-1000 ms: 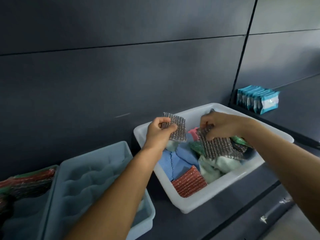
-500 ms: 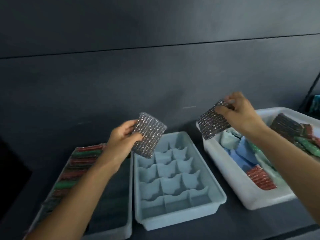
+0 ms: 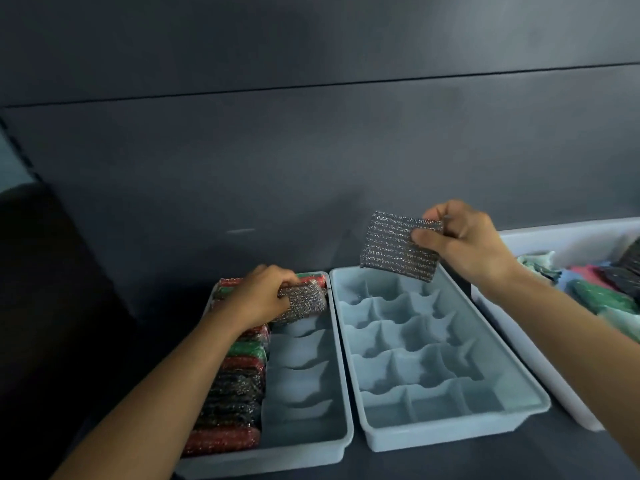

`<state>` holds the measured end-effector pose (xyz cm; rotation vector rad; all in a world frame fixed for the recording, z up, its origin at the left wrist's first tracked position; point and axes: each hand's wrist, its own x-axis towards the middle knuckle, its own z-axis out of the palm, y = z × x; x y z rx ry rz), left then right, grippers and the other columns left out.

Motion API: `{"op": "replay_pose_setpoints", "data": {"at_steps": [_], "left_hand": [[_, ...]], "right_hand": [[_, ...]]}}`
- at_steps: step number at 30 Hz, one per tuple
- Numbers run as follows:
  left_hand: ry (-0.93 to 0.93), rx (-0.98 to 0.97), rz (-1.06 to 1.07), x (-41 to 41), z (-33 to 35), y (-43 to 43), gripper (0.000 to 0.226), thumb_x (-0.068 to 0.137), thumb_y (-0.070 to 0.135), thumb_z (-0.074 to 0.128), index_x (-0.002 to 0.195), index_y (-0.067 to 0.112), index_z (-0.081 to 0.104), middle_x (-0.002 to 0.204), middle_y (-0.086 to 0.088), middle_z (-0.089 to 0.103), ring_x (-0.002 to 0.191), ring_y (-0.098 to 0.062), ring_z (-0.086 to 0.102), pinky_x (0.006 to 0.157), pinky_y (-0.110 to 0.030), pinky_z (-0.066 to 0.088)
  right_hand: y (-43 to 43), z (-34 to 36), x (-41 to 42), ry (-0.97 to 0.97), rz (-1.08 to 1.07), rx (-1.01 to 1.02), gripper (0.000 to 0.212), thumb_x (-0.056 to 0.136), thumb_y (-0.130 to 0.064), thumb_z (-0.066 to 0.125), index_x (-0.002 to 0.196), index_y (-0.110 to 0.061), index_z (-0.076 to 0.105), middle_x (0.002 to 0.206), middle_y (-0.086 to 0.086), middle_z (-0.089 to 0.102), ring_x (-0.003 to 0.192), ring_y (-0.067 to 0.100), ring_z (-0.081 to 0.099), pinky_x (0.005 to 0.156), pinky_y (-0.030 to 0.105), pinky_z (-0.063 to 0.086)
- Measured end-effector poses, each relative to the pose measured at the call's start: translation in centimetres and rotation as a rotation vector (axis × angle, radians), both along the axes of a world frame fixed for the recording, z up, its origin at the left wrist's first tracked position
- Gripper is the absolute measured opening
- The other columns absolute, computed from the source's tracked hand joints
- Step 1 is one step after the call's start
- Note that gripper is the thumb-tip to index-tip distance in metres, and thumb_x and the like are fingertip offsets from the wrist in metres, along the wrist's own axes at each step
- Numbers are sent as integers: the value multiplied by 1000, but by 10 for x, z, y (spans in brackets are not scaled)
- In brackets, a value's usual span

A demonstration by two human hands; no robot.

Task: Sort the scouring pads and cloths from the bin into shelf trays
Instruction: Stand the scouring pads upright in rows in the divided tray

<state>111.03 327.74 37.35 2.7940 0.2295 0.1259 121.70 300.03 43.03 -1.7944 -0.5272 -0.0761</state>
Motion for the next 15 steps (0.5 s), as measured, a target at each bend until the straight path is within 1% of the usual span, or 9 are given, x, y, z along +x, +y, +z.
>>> {"op": "replay_pose_setpoints", "data": {"at_steps": [2, 4, 5, 7, 10, 11, 12, 13, 15], "left_hand": [[32, 64, 0, 4, -6, 4, 44, 90, 11, 63, 133, 22, 59, 139, -4, 56, 129, -20, 51, 106, -35, 41], [50, 65, -19, 8, -13, 1, 43, 91, 11, 62, 133, 22, 58, 141, -4, 54, 130, -20, 50, 110, -37, 40], [54, 73, -29, 9, -15, -3, 43, 92, 10, 62, 133, 21, 58, 141, -4, 55, 130, -20, 51, 110, -38, 40], [32, 107, -49, 12, -21, -8, 43, 92, 9, 62, 133, 21, 58, 139, -4, 57, 127, -20, 54, 109, -38, 42], [-30, 124, -81, 11, -24, -8, 44, 90, 9, 65, 131, 23, 58, 131, -2, 63, 117, -17, 59, 99, -34, 47], [-39, 104, -86, 9, -24, -6, 44, 89, 11, 67, 131, 23, 58, 128, -1, 64, 112, -15, 61, 93, -29, 48], [-46, 80, -85, 7, -23, -3, 44, 88, 14, 69, 130, 22, 58, 125, 1, 65, 106, -13, 61, 85, -24, 47], [-60, 70, -79, 4, -22, -1, 42, 87, 19, 72, 127, 20, 59, 121, 2, 65, 99, -11, 60, 79, -20, 43], [-66, 81, -45, -1, -18, 8, 36, 82, 29, 76, 114, 21, 63, 109, 6, 63, 93, -9, 57, 72, -19, 38]], "right_hand": [[3, -2, -3, -4, 6, 3, 20, 83, -4, 71, 96, -9, 56, 57, -9, 58, 47, 3, 46, 53, 15, 40], [6, -3, -7, 13, 14, -7, 20, 83, -6, 71, 96, -9, 56, 54, -12, 59, 44, 1, 44, 49, 12, 38], [9, -4, -9, 25, 28, -11, 21, 83, -7, 72, 96, -11, 56, 60, -10, 62, 46, 2, 46, 49, 13, 39], [14, -5, -15, 60, 62, -1, 23, 83, -5, 72, 98, -13, 57, 74, 2, 66, 54, 7, 53, 51, 16, 44], [26, -10, -27, 70, 123, -51, 21, 82, -2, 72, 96, -11, 61, 79, 6, 67, 54, 4, 56, 47, 17, 46], [31, -14, -29, 50, 139, -92, 18, 81, -4, 73, 92, -12, 62, 80, 7, 68, 57, 6, 57, 49, 22, 50], [37, -18, -32, 34, 152, -119, 15, 81, -6, 74, 88, -13, 63, 80, 8, 68, 61, 10, 58, 55, 30, 54], [43, -22, -34, 17, 164, -137, 14, 80, -7, 75, 85, -12, 62, 79, 9, 68, 64, 15, 59, 62, 35, 54], [56, -29, -38, 1, 202, -132, 14, 79, -6, 74, 82, -10, 61, 78, 15, 65, 66, 19, 59, 66, 38, 52]]}}
